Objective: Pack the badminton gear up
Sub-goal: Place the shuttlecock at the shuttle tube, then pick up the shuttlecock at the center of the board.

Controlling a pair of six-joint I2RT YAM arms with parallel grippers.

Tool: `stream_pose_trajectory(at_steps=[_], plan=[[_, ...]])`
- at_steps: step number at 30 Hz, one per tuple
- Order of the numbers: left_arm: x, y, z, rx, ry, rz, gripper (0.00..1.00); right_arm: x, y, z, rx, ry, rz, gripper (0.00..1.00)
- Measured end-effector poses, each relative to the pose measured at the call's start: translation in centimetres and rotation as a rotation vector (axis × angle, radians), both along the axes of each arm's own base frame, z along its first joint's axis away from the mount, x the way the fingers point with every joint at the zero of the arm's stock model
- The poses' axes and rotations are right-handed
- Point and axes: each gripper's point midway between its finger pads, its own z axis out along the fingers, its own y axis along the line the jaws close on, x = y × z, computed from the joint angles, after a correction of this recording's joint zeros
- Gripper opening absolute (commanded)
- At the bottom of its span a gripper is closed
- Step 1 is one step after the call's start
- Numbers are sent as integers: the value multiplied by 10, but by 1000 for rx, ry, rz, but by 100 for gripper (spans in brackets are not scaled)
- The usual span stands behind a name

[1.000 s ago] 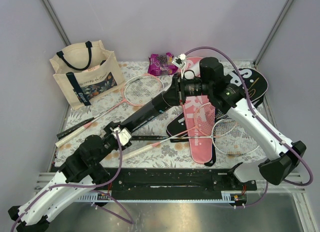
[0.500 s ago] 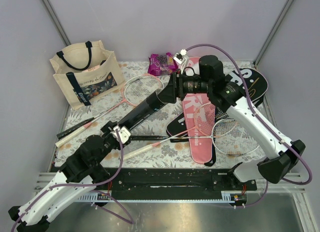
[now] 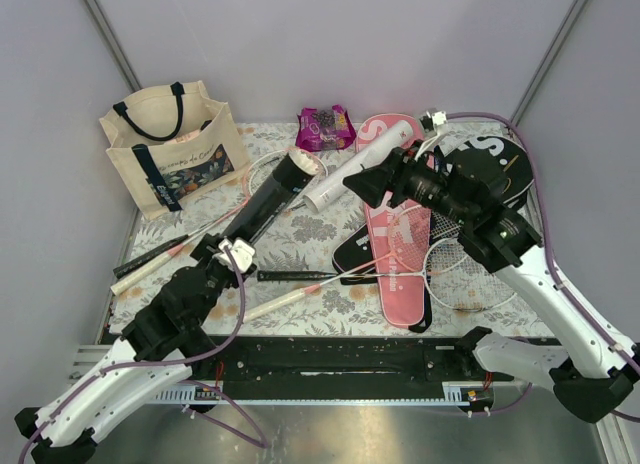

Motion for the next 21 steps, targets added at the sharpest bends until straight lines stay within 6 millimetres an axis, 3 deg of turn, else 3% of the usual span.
stream_pose_trajectory(at_steps=[3, 5, 11, 17, 21], plan=[[3, 12, 9, -15, -18, 71, 43, 10, -2, -16, 33, 15, -54, 67], [3, 18, 19, -39, -34, 108, 43, 22, 5, -36, 47, 54, -78, 66], [-4, 31, 76, -168, -105, 153, 43, 60, 41, -131, -1, 255, -88, 65], [-21, 45, 132, -312, -187, 144, 43, 66, 114, -216, -145, 379, 1, 68], [-33, 51, 154, -376, -211, 117, 43, 56, 183, -231, -215, 345, 113, 70]])
